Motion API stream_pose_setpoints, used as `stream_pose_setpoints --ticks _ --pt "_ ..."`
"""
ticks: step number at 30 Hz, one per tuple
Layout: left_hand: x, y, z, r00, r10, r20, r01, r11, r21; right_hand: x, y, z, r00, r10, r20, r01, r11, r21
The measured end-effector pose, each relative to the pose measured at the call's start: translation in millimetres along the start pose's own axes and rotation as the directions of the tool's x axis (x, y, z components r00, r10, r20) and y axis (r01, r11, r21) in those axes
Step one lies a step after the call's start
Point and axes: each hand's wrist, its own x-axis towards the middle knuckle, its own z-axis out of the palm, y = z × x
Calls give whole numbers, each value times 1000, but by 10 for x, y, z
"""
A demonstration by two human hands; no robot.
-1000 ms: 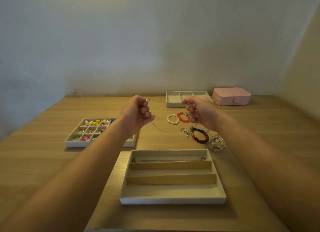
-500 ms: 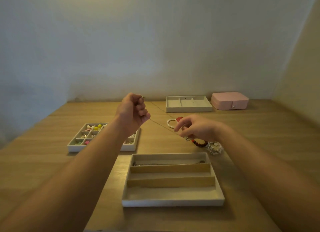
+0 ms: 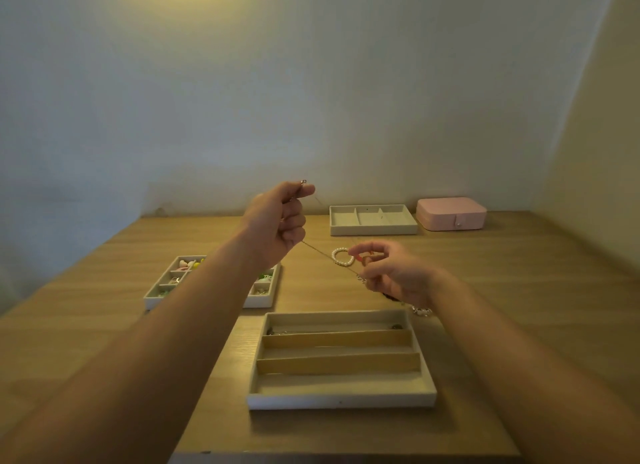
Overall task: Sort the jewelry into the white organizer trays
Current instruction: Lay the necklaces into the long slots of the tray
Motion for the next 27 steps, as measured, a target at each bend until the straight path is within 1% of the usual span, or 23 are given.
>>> stream_pose_setpoints --ticks 3,8,12,15,17,18,19,21,22,27 --pt "-65 40 -39 999 12 -46 -12 1000 10 -67 34 -37 1000 -10 9 9 999 47" --pt "-205 84 -156 996 -1 -93 2 1000 9 -140 45 -101 999 -26 -42 29 996 79" --pt "-272 81 -297 988 7 -156 -13 999 -39 -191 28 -120 998 -8 -58 11 999 54" --pt "-305 76 -408 980 14 -198 -14 1000 0 -225 25 -134 999 1 -45 2 998 57" --pt "-349 55 -482 972 34 -232 -21 998 57 -241 11 -134 999 -4 -37 7 997 71" --pt "-380 37 -521 967 63 -247 -33 992 123 -247 3 -132 999 -6 -37 9 997 73" --pt "-398 10 -575 959 106 -264 -43 972 233 -250 -7 -131 999 -5 -39 7 998 67" --pt "-447 -47 -687 940 195 -279 -50 890 454 -263 -16 -121 999 5 -53 -3 999 35" --pt "-460 -74 -739 935 217 -279 -48 859 509 -265 -21 -124 998 5 -66 -4 1000 15" --pt "-531 -183 -880 931 214 -297 -8 823 568 -281 -25 -109 994 -5 -106 0 999 -48"
